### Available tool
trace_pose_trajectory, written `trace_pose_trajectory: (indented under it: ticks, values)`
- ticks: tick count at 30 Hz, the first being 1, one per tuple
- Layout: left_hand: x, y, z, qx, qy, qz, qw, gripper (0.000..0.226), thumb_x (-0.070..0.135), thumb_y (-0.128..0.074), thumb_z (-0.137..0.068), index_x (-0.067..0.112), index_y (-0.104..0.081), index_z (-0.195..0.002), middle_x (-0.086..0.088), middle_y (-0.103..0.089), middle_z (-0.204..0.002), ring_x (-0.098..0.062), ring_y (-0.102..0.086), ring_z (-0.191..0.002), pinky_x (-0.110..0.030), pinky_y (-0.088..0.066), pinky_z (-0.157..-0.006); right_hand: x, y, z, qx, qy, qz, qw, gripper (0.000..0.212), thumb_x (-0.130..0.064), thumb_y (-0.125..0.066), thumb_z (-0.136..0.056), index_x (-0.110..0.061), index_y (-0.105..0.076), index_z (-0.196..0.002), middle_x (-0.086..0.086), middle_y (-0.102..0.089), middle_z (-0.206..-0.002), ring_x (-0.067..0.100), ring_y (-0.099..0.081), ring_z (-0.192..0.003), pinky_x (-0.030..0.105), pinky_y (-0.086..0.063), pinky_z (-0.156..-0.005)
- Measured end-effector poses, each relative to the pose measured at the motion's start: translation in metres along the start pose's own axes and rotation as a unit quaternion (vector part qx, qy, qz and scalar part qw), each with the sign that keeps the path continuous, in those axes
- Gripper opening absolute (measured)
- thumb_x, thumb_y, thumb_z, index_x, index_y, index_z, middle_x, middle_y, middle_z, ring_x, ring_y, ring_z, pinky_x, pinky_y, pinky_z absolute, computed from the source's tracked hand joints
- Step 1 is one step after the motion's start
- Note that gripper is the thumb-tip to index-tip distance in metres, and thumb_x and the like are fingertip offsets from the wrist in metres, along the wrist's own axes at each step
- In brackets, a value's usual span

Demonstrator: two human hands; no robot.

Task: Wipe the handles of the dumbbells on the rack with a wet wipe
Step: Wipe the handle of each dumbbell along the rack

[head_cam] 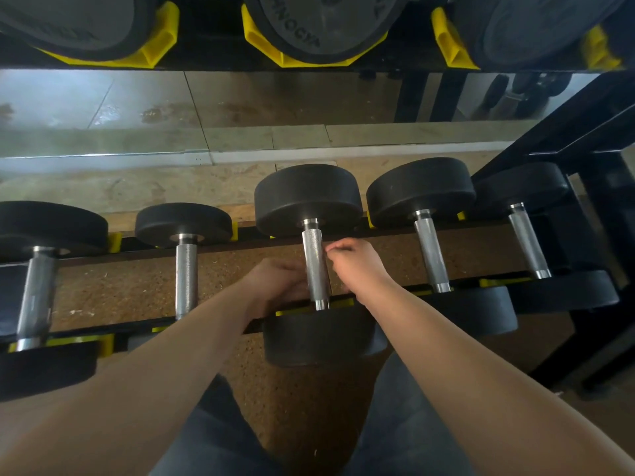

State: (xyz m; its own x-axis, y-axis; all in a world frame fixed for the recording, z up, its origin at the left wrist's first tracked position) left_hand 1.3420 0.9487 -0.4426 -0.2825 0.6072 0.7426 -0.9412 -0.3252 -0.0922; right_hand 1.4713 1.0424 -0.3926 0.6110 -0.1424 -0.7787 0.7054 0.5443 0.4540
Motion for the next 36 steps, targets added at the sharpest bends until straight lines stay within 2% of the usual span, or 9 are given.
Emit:
trace_pose_trajectory:
  ticks: [3, 5, 8, 10, 13, 17, 23, 29, 36]
  values:
    - [0.018, -0.001, -0.011, 0.019, -0.058, 0.161, 0.985, 0.026, 0.006, -0.059, -0.101, 0.004, -0.067, -0.126, -0.018, -0.074, -0.119, -0.024, -0.076, -0.1, -0.034, -0.064, -0.081, 0.002, 0.001, -0.001, -0.007, -0.005, -0.02, 1.0, 0.016, -0.026, -0.054, -0.103, -0.028, -0.067, -0.112, -0.003, -0.062, -0.095, 0.014, -0.06, -0.082, 0.033, -0.051, -0.072]
    - [0.017, -0.004, -0.009, -0.017, -0.053, 0.154, 0.986, 0.026, 0.008, -0.057, -0.102, 0.006, -0.067, -0.126, -0.016, -0.074, -0.119, -0.022, -0.076, -0.102, -0.032, -0.062, -0.082, 0.002, 0.0, -0.001, -0.007, -0.007, -0.025, 1.0, 0.014, -0.025, -0.055, -0.103, -0.03, -0.066, -0.107, -0.003, -0.062, -0.095, 0.015, -0.059, -0.082, 0.033, -0.051, -0.073]
    - [-0.001, -0.011, 0.006, -0.084, -0.008, -0.138, 0.987, 0.024, 0.012, -0.059, -0.102, 0.016, -0.071, -0.123, -0.002, -0.078, -0.11, -0.012, -0.075, -0.099, -0.023, -0.058, -0.076, 0.003, -0.001, -0.003, -0.004, -0.018, -0.024, 1.0, 0.018, -0.023, -0.055, -0.103, -0.029, -0.068, -0.114, -0.003, -0.062, -0.098, 0.017, -0.062, -0.089, 0.036, -0.057, -0.082]
    - [-0.006, -0.014, 0.006, -0.102, -0.008, -0.213, 0.972, 0.024, 0.011, -0.06, -0.101, 0.017, -0.072, -0.121, -0.001, -0.078, -0.109, -0.011, -0.075, -0.097, -0.021, -0.059, -0.074, 0.004, -0.001, -0.003, -0.008, -0.024, -0.028, 0.999, 0.02, -0.022, -0.054, -0.103, -0.028, -0.068, -0.116, -0.002, -0.062, -0.098, 0.017, -0.061, -0.089, 0.036, -0.057, -0.081]
    - [0.004, -0.011, -0.009, -0.057, -0.021, 0.0, 0.998, 0.025, 0.004, -0.057, -0.101, 0.007, -0.07, -0.123, -0.014, -0.075, -0.116, -0.021, -0.075, -0.101, -0.032, -0.062, -0.085, 0.004, 0.001, -0.001, -0.013, -0.026, -0.038, 0.999, 0.02, -0.022, -0.053, -0.104, -0.027, -0.067, -0.116, 0.001, -0.063, -0.101, 0.018, -0.059, -0.084, 0.032, -0.05, -0.067]
    - [0.026, -0.005, -0.025, -0.01, -0.092, 0.22, 0.971, 0.02, 0.008, -0.057, -0.102, 0.01, -0.071, -0.115, -0.009, -0.078, -0.108, -0.02, -0.077, -0.098, -0.04, -0.056, -0.097, 0.006, 0.004, 0.0, -0.004, -0.022, -0.053, 0.998, 0.019, -0.021, -0.052, -0.104, -0.031, -0.067, -0.11, 0.002, -0.063, -0.103, 0.018, -0.058, -0.083, 0.031, -0.046, -0.064]
    - [-0.007, -0.004, 0.0, -0.094, -0.01, -0.051, 0.994, 0.023, 0.008, -0.058, -0.101, 0.007, -0.071, -0.12, -0.013, -0.076, -0.115, -0.025, -0.074, -0.108, -0.039, -0.057, -0.096, 0.003, 0.0, 0.0, -0.015, -0.022, -0.038, 0.999, 0.021, -0.022, -0.052, -0.104, -0.027, -0.067, -0.118, 0.003, -0.062, -0.104, 0.019, -0.06, -0.086, 0.031, -0.05, -0.066]
    - [0.022, 0.015, 0.004, 0.143, -0.118, 0.075, 0.98, 0.015, 0.015, -0.076, -0.091, 0.015, -0.076, -0.107, -0.005, -0.078, -0.104, -0.016, -0.077, -0.095, -0.032, -0.063, -0.082, 0.003, 0.001, 0.001, -0.021, -0.014, -0.033, 0.999, 0.015, -0.025, -0.053, -0.104, -0.029, -0.066, -0.111, 0.002, -0.062, -0.098, 0.017, -0.058, -0.079, 0.029, -0.045, -0.059]
    - [0.024, -0.006, 0.027, 0.11, -0.214, -0.285, 0.928, 0.005, 0.033, -0.082, -0.084, 0.033, -0.079, -0.088, 0.015, -0.076, -0.089, 0.005, -0.069, -0.085, -0.019, -0.058, -0.079, -0.001, 0.003, 0.006, -0.022, -0.001, -0.037, 0.999, 0.019, -0.025, -0.054, -0.104, -0.024, -0.068, -0.117, 0.0, -0.061, -0.09, 0.015, -0.057, -0.073, 0.026, -0.042, -0.055]
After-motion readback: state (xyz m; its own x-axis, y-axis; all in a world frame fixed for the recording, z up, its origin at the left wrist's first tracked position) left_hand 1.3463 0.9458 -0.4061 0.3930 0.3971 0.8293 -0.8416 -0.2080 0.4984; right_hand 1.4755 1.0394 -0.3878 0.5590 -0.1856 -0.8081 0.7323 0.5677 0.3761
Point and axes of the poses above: each hand's wrist, its own z-axis away from the middle knuckle, its own y-axis out of the back of the hand, x = y × z, the point moved 7 cm from there along -z, towards the middle knuckle
